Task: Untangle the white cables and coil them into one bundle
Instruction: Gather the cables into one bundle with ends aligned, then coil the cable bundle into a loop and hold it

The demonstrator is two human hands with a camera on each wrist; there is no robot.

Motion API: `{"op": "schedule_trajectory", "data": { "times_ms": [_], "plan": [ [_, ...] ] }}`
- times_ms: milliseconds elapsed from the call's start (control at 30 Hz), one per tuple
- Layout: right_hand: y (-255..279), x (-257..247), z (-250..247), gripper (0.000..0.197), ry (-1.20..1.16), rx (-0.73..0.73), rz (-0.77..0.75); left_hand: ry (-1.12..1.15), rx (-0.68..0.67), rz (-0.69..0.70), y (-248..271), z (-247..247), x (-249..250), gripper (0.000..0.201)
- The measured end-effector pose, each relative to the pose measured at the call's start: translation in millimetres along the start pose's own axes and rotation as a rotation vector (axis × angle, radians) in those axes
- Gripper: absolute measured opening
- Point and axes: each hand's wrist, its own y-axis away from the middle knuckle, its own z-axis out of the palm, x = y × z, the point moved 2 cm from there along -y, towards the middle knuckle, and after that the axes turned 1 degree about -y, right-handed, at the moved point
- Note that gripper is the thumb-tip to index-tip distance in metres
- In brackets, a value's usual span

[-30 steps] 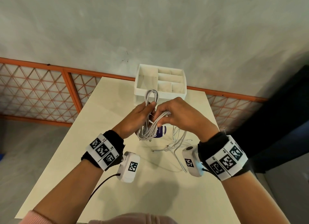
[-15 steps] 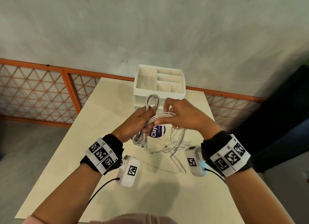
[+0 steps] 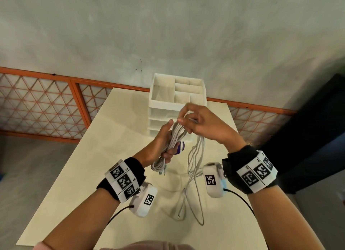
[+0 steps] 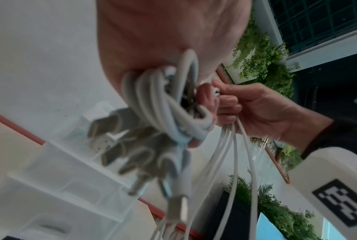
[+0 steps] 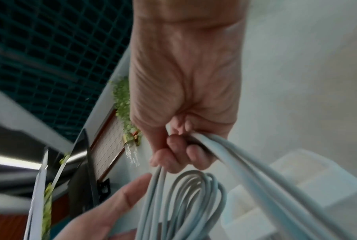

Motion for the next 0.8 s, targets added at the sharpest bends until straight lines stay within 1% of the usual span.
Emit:
{"op": "schedule_trajectory", "data": {
  "times_ms": [67, 133, 233, 300, 367, 433, 500, 600, 667, 733, 800],
  "plan": [
    [0.2, 1.3, 0.5, 0.017, -0.115, 0.012, 0.024, 0.03, -0.042, -0.036, 0.0, 1.6, -1.3, 0.065],
    [-0.8, 1.9, 1.0, 0.017, -0.133, 0.0, 0.022, -0.036, -0.088, -0.039, 1.8, 2.7, -2.9, 0.063],
    [-3.1, 5.2, 0.9, 0.023, -0.069, -0.013, 0.031, -0.353, -0.073, 0.044, 6.1, 4.1, -3.1, 0.045],
    [-4.6, 7.9, 1.9, 0.025, -0.004, -0.012, 0.04, -0.454, -0.036, 0.062, 5.8, 3.1, -4.9, 0.041],
    [-6.6, 10.6, 1.9, 0.025, 0.068, 0.015, 0.049, -0.456, -0.017, 0.086, 5.7, 2.6, -5.3, 0.044],
    [-8.3, 14.0, 0.8, 0.029, 0.097, 0.08, 0.064, -0.406, -0.005, 0.12, 5.9, 3.5, -3.0, 0.044],
    [-10.7, 19.3, -1.7, 0.036, 0.077, 0.172, 0.087, -0.315, 0.006, 0.158, 6.9, 4.0, 1.9, 0.04],
    [-9.8, 26.1, -8.8, 0.049, 0.023, 0.261, 0.174, -0.279, 0.033, 0.221, 8.8, -1.3, 11.8, 0.037],
    [-3.5, 35.3, -13.9, 0.052, -0.084, 0.227, 0.199, -0.253, 0.064, 0.253, 11.3, -9.1, 18.0, 0.036],
    [4.5, 45.5, -12.9, 0.05, -0.205, 0.16, 0.169, -0.211, 0.113, 0.276, 12.2, -19.2, 21.8, 0.035],
    [6.7, 53.0, 0.4, 0.049, -0.241, 0.137, 0.131, -0.189, 0.135, 0.312, 10.0, -25.4, 22.1, 0.033]
  ]
}}
